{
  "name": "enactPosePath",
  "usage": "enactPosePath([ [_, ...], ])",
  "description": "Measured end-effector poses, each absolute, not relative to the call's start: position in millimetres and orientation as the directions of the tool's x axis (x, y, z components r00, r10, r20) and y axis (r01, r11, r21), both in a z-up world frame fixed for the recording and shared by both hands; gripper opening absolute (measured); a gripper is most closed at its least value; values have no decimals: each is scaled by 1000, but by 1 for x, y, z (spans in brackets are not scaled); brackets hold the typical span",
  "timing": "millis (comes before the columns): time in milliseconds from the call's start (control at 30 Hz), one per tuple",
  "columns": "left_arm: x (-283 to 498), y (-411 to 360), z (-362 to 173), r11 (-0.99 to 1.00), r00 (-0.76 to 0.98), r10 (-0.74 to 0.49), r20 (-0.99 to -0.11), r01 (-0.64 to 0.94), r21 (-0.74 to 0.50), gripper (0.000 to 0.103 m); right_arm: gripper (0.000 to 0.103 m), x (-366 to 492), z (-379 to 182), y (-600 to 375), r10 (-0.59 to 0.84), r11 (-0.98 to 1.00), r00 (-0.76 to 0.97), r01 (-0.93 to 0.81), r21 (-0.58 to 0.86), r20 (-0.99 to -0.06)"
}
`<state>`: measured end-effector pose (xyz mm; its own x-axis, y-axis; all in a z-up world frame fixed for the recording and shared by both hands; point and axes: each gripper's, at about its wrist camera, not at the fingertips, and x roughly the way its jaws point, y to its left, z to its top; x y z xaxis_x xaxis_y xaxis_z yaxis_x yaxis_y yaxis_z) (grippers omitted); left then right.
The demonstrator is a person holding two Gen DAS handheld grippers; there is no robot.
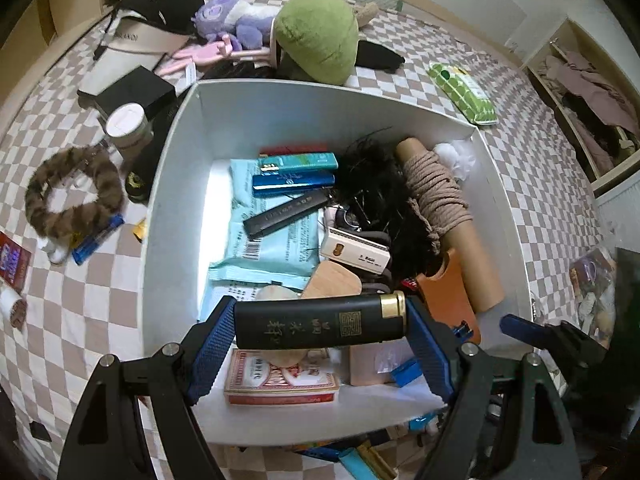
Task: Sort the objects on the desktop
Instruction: 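Lower the dark blue lighter into the box and open the right tool, then lower the black lighter into the box and open the left tool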
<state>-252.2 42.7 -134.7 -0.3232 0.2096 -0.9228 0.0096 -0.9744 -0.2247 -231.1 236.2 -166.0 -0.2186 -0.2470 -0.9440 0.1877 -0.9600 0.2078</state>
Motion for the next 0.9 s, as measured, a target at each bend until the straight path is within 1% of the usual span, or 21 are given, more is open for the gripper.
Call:
enactPosePath([
  [133, -259, 53, -146, -973, -284, 214, -935, 18, -228, 82, 100, -227, -160, 248, -280, -954, -222, 175, 244, -934],
  [533, -274, 82, -176, -986, -194, 161, -968, 0, -165, 82, 100, -225, -158, 255, -291, -951, -226, 176, 254, -930],
  [900, -275, 95, -186, -996, -179, 89, -980, -23, -86, 82, 100, -224, -162, 254, -293, -948, -214, 191, 254, -932],
])
